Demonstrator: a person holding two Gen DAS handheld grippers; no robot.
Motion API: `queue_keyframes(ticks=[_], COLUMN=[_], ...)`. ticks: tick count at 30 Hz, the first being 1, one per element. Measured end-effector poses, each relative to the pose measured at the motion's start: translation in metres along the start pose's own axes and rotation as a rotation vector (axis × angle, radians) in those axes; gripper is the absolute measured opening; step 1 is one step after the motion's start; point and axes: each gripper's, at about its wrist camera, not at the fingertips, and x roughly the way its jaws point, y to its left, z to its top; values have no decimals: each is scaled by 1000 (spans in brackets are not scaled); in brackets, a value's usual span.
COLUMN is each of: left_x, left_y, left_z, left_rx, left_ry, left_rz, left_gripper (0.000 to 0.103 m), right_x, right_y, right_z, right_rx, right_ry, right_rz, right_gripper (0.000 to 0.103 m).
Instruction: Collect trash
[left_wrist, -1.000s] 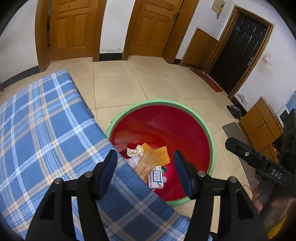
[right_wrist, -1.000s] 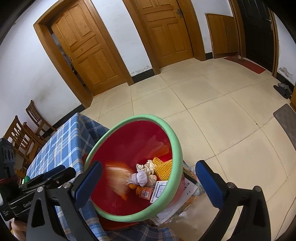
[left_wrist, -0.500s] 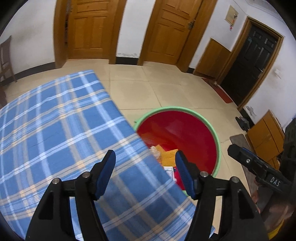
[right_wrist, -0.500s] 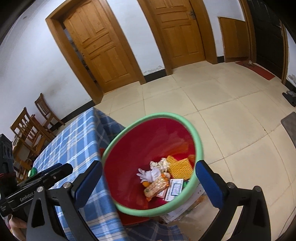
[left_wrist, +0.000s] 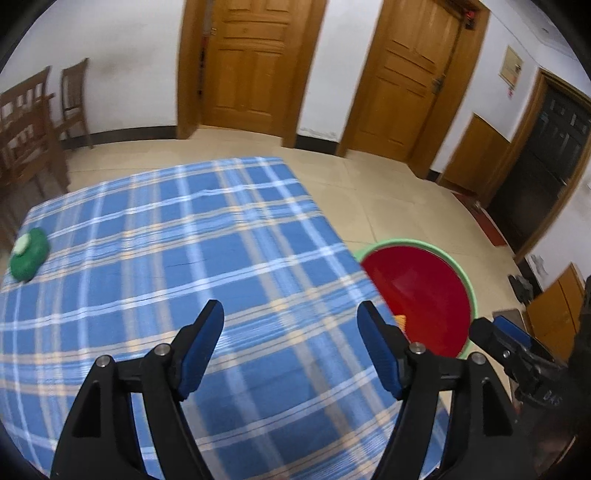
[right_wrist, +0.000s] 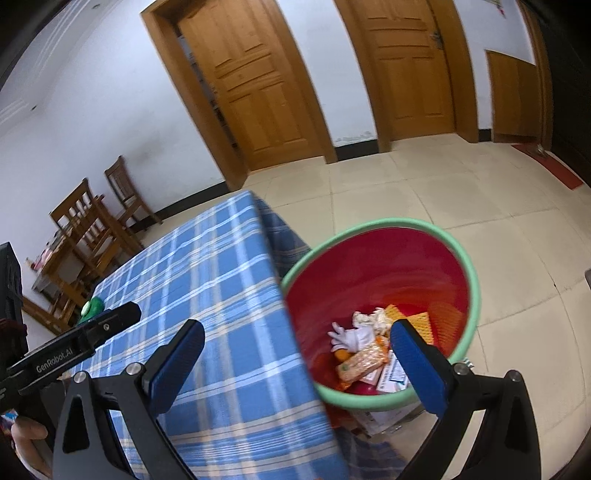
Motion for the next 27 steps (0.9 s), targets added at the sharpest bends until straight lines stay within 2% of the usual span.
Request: queue_keyframes(ticks=[7,13,27], left_x=[-26,-44,-68], left_y=[33,53,75], left_z=[-15,-30,-57], left_rx=[-64,-104,-145], left_ry=[-39,-65,-99], left_rz=[86,154,267], left_gripper=[79,79,80], right_x=[2,1,-1], right_y=[36,64,101], right_z=[-12,-25,-50], right_rx=[-66,-125,-240], right_ry=[4,-13,-42], right_rz=[40,55,39], right_gripper=[102,102,102])
